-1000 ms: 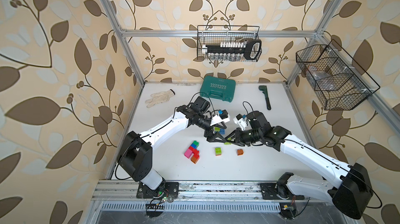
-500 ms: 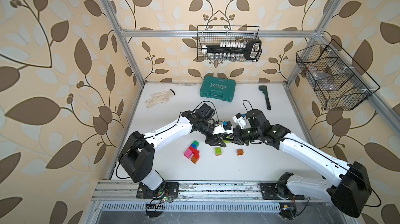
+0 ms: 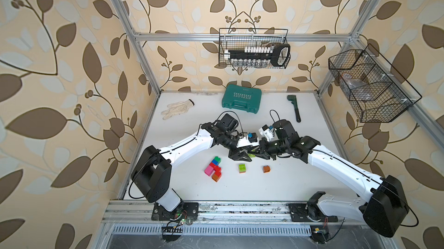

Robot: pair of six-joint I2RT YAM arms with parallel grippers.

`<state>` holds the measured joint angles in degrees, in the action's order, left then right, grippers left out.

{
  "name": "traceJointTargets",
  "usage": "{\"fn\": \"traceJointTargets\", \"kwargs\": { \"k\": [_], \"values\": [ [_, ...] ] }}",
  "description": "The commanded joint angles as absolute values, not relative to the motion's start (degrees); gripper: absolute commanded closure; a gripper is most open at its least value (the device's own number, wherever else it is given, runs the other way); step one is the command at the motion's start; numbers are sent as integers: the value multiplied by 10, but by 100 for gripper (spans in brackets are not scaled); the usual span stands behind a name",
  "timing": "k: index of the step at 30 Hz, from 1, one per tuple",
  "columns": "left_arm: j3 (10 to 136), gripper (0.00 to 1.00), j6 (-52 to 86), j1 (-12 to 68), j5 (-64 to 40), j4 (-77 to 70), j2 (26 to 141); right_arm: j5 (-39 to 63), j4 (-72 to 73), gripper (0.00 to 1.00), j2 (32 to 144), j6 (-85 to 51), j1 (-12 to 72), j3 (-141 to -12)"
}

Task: Assemble the letter h with lego
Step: Adjust the lego brick at the center of the board.

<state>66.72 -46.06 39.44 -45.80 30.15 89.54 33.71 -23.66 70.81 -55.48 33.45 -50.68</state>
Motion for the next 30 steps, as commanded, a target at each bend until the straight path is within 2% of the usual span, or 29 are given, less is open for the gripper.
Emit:
{"fn": "traceJointTargets", "kwargs": {
  "k": [1,7,9,13,15,19,25,30],
  "values": [
    [679,48,-458,399,-466,292,899,350,-226,82,709,-561,329,-494],
    [679,65,-453,399,-468,284,904,363,-213,81,720,-574,324,-489],
    [679,68,-450,399,-469,283,905,360,-212,76,718,-577,323,-484],
    [678,68,-447,401,-452,276,916,345,-219,53,698,-581,306,-471],
    [683,68,-441,406,-420,275,930,331,-231,49,677,-583,287,-458],
    [708,68,-431,420,-350,292,978,305,-291,43,626,-569,229,-427],
    [732,65,-409,465,-249,291,1033,216,-418,41,544,-534,129,-382],
    [756,64,-382,488,-168,317,1080,135,-499,40,538,-501,90,-381]
  ]
}}
